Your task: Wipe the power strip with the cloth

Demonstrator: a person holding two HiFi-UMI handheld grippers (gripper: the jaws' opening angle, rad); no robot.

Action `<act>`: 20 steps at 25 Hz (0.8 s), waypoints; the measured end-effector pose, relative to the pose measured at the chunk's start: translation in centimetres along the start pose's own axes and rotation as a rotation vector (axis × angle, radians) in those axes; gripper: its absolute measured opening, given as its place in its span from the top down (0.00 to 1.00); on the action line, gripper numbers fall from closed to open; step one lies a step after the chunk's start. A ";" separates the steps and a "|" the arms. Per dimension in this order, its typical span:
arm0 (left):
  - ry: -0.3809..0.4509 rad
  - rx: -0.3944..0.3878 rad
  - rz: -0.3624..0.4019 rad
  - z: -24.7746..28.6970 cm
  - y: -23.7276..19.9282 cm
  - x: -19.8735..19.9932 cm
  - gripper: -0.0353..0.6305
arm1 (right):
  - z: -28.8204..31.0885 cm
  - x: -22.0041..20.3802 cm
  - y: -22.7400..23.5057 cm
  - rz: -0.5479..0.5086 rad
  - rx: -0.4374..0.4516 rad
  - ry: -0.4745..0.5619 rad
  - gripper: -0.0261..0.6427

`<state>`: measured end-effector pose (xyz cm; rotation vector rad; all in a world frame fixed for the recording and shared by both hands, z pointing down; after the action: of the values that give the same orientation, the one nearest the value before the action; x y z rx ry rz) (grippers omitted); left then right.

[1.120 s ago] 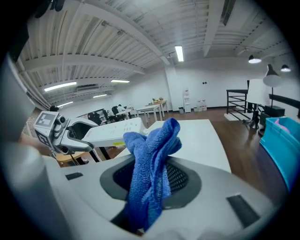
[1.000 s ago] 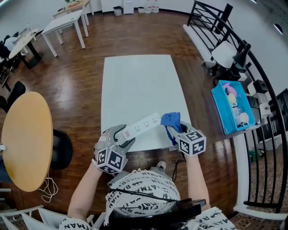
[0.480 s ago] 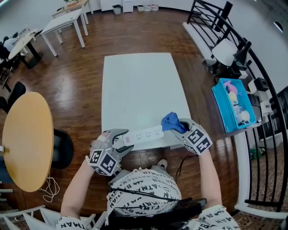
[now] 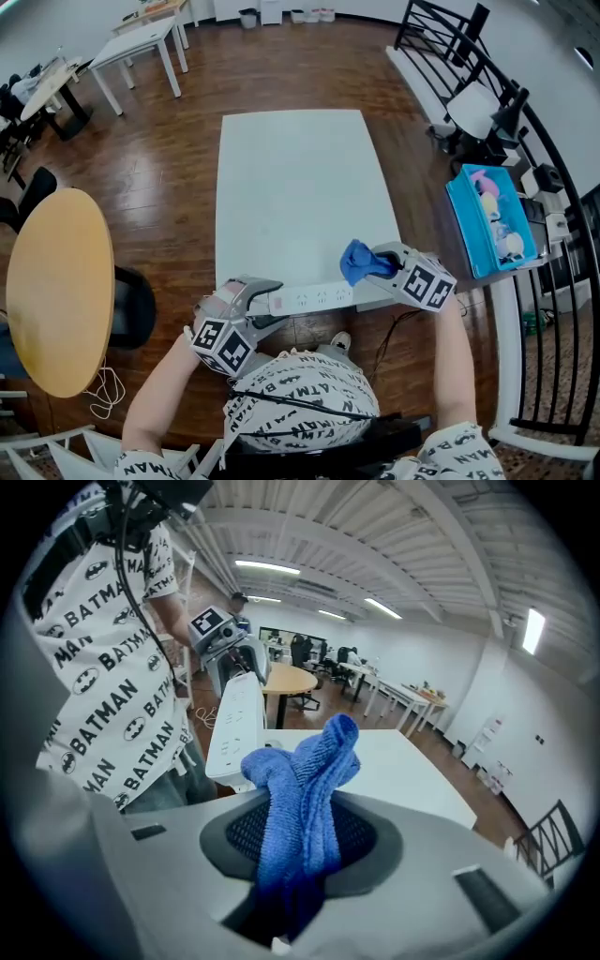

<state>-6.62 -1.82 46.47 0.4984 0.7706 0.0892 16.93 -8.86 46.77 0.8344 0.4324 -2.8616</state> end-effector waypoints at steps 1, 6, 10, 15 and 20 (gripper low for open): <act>0.000 -0.009 0.015 0.0 0.2 0.1 0.53 | -0.1 0.3 -0.2 -0.024 0.017 -0.006 0.76; 0.009 -0.046 0.074 0.2 1.3 0.9 0.53 | -0.1 2.1 -1.3 -0.114 0.100 -0.028 0.76; 0.036 -0.065 0.093 1.1 1.7 2.1 0.53 | 0.6 4.0 -2.7 -0.167 0.186 -0.009 0.76; 0.050 -0.093 0.117 1.9 2.4 3.1 0.53 | 0.8 7.5 -3.8 -0.239 0.237 0.054 0.76; 0.052 -0.084 0.121 1.8 2.4 3.5 0.53 | 1.0 9.5 -4.1 -0.279 0.228 0.060 0.76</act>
<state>-2.63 0.43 46.42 0.4644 0.7840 0.2466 7.59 -5.70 43.40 0.9683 0.2479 -3.1959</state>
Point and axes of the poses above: the fingertips, and each gripper's own axes: z forward along the fingers, y to its right, x out of its top, the point moved 6 cm from there along -z, backward along the fingers, and after that the axes turned 9 degrees about -y, right-handed, at the moved point
